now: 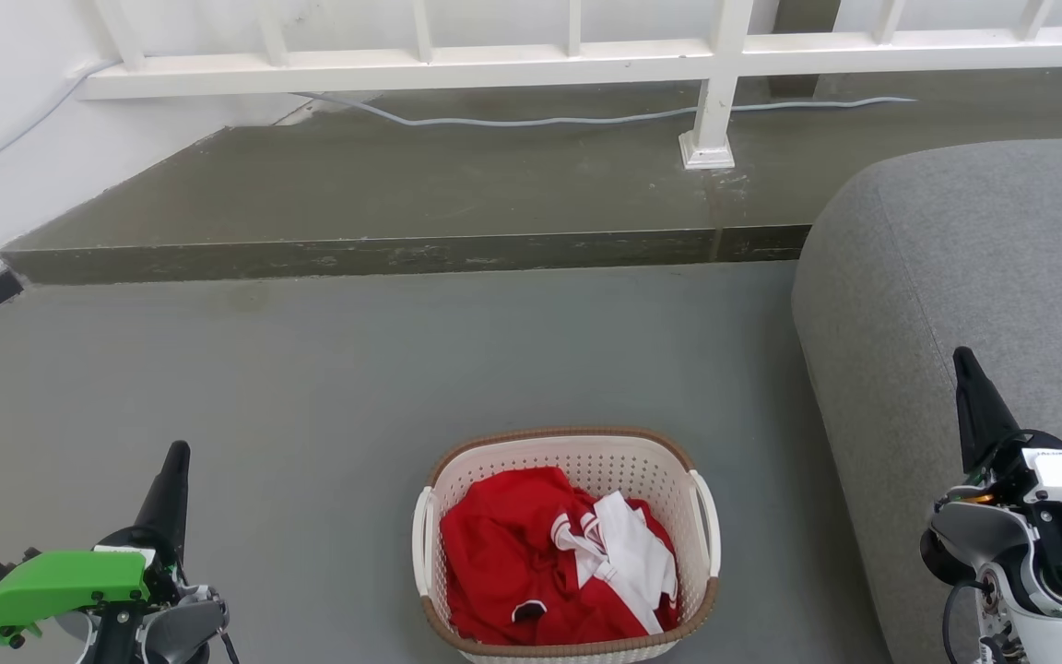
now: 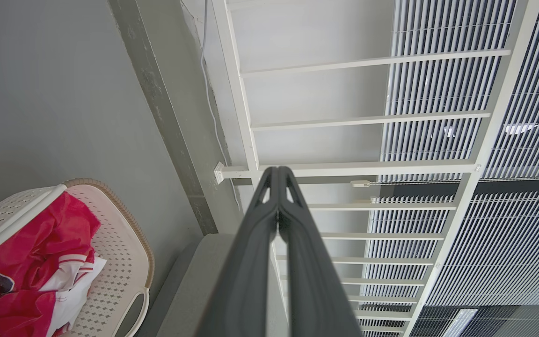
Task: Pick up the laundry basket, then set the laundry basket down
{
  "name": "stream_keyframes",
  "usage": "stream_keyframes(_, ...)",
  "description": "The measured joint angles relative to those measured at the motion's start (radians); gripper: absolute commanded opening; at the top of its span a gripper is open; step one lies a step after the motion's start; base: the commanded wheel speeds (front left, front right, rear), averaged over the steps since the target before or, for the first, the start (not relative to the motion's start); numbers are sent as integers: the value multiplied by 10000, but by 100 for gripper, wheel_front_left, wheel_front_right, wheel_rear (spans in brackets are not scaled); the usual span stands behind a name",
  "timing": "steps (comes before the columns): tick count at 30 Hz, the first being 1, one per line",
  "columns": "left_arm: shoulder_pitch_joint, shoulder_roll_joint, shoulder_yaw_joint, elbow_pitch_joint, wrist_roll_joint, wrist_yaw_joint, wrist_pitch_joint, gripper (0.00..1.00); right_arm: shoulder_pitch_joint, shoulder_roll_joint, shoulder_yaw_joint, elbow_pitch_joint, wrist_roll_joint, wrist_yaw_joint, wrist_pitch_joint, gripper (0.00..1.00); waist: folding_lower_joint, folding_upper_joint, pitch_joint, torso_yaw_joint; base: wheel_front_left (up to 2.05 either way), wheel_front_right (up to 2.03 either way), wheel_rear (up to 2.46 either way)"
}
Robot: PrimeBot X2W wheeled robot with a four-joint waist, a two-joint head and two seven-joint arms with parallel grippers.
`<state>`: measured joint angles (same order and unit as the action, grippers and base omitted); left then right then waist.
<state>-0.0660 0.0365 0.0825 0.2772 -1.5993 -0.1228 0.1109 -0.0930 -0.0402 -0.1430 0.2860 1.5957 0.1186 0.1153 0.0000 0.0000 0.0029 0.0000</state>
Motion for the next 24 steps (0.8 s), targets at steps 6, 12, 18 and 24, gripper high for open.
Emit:
stream_keyframes(6, 0, 0, 0, -2, 0, 0, 0, 0, 1, 2, 6, -6, 2, 0, 0, 0, 0, 0, 0, 0, 0, 0, 0)
stream_keyframes(12, 0, 0, 0, -2, 0, 0, 0, 0, 2, 2, 8, -8, 2, 0, 0, 0, 0, 0, 0, 0, 0, 0, 0)
stream_keyframes(18, 0, 0, 0, -2, 0, 0, 0, 0, 3, 2, 10, -15, 4, 0, -2, 0, 0, 0, 0, 0, 0, 0, 0)
stream_keyframes(24, 0, 0, 0, -4, 0, 0, 0, 0, 3, 2, 13, -23, 23, 0, -2, 0, 0, 0, 0, 0, 0, 0, 0)
